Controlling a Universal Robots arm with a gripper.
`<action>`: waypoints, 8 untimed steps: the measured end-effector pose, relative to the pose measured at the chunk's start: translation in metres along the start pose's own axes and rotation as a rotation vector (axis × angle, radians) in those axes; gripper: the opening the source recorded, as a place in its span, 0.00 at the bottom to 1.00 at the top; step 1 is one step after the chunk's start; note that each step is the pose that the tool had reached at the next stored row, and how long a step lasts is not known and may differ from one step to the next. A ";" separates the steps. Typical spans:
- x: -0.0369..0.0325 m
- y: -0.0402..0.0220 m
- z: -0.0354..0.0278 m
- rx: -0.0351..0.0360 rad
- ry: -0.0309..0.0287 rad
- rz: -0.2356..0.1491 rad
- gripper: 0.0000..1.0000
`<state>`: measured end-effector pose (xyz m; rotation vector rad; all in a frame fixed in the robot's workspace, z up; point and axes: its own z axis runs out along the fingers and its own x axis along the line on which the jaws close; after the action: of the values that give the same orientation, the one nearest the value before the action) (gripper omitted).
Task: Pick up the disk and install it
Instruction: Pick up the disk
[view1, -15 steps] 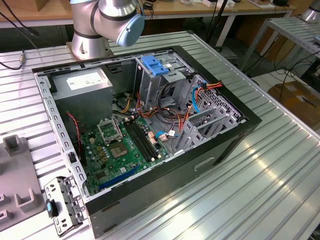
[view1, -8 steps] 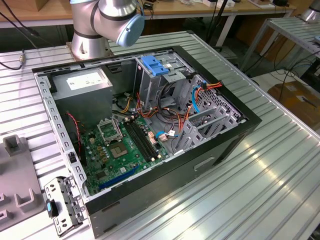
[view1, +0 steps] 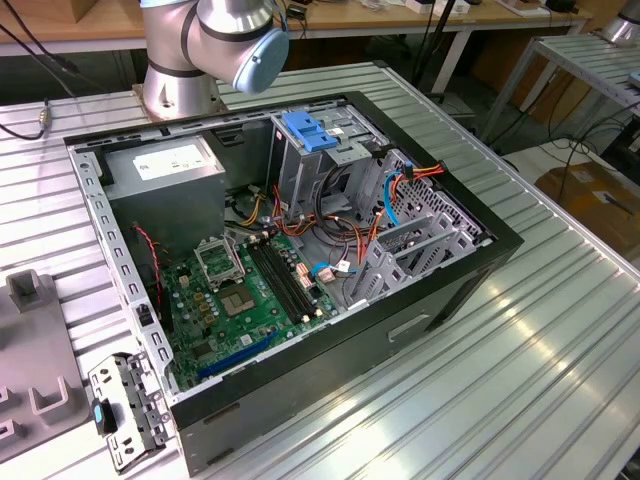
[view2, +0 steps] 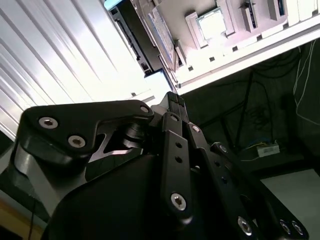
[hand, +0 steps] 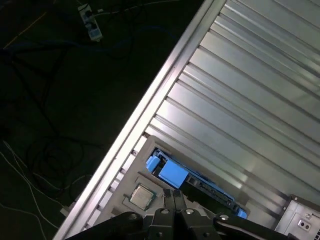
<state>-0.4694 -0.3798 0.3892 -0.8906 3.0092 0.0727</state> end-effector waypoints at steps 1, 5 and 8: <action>0.0000 0.0000 0.0000 0.0000 0.0001 -0.002 0.11; 0.0000 0.0000 0.0000 -0.0001 0.0001 -0.002 0.11; 0.0000 0.0000 0.0000 -0.0001 0.0000 -0.002 0.11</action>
<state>-0.4694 -0.3798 0.3891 -0.8938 3.0082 0.0727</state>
